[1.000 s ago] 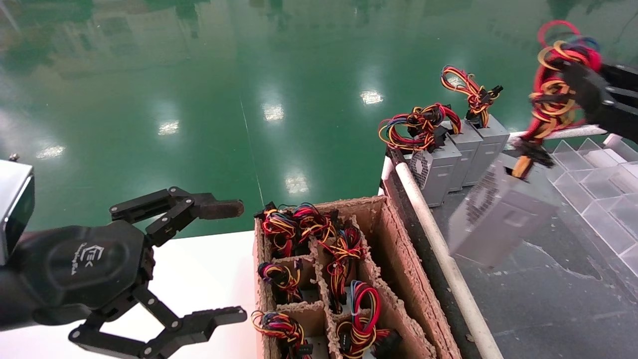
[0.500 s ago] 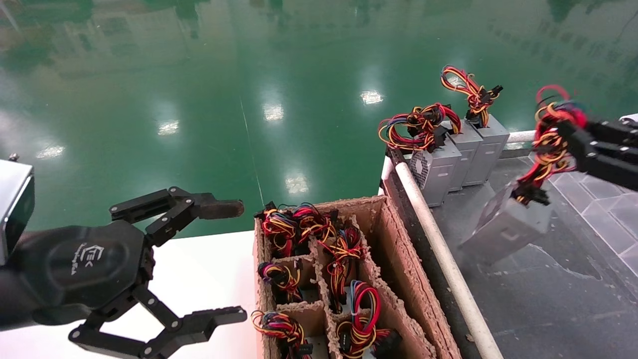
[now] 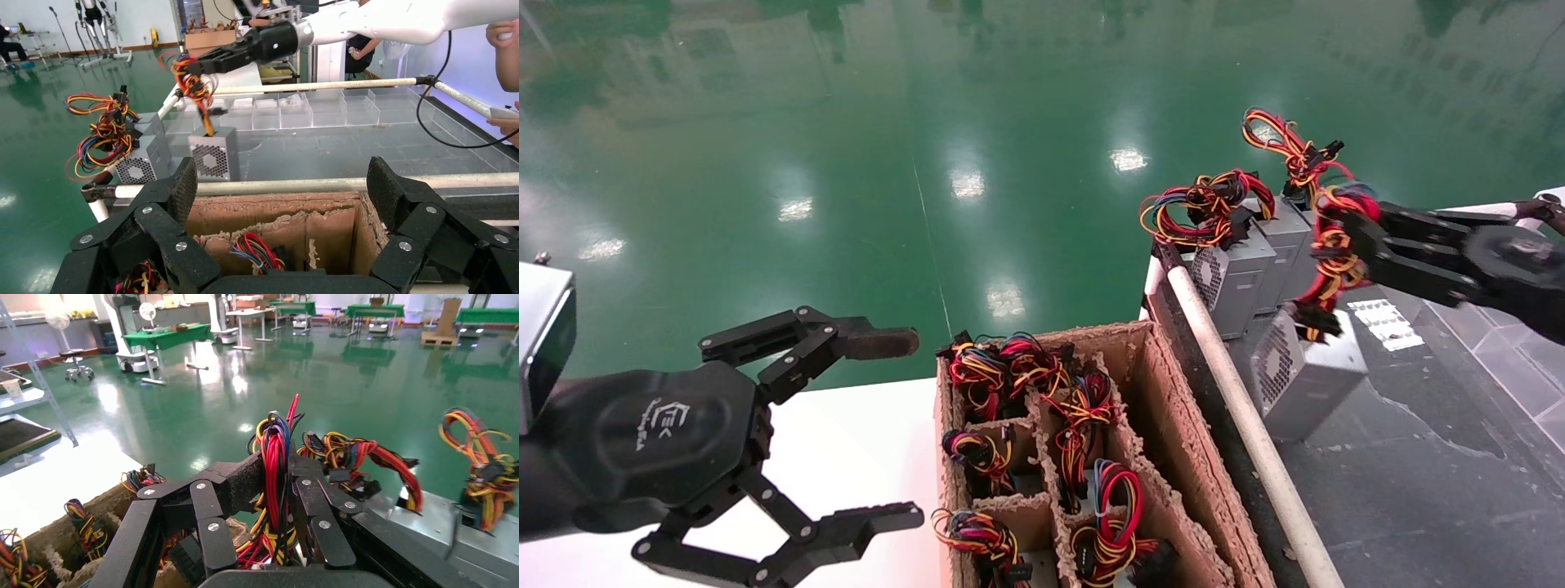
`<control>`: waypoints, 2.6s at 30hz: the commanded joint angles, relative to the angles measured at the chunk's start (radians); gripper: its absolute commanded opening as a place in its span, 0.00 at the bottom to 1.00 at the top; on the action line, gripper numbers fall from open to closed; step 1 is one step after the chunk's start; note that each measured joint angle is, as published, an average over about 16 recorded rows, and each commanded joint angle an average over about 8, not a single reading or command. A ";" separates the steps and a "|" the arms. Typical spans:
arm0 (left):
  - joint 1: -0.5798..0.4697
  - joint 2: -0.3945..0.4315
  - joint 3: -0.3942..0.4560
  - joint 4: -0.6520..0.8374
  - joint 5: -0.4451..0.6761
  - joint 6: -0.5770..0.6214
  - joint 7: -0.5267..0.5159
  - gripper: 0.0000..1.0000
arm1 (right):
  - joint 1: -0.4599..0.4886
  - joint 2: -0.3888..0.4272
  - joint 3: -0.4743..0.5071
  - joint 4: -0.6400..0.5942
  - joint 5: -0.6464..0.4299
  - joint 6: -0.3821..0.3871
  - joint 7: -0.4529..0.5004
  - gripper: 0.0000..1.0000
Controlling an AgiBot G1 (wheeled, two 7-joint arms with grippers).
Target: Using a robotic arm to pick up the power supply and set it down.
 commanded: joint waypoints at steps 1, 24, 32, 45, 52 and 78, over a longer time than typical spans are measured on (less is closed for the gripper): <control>0.000 0.000 0.000 0.000 0.000 0.000 0.000 1.00 | 0.026 -0.023 -0.011 -0.026 -0.017 0.008 -0.001 0.00; 0.000 0.000 0.000 0.000 0.000 0.000 0.000 1.00 | 0.209 -0.192 -0.064 -0.257 -0.103 0.076 -0.125 0.00; 0.000 0.000 0.000 0.000 0.000 0.000 0.000 1.00 | 0.241 -0.222 -0.072 -0.296 -0.116 0.100 -0.170 0.00; 0.000 0.000 0.000 0.000 0.000 0.000 0.000 1.00 | 0.229 -0.234 -0.073 -0.345 -0.118 0.075 -0.206 0.05; 0.000 0.000 0.001 0.000 0.000 0.000 0.000 1.00 | 0.226 -0.222 -0.087 -0.328 -0.138 0.015 -0.250 0.93; 0.000 0.000 0.001 0.000 -0.001 0.000 0.000 1.00 | 0.273 -0.185 -0.130 -0.361 -0.200 0.012 -0.224 1.00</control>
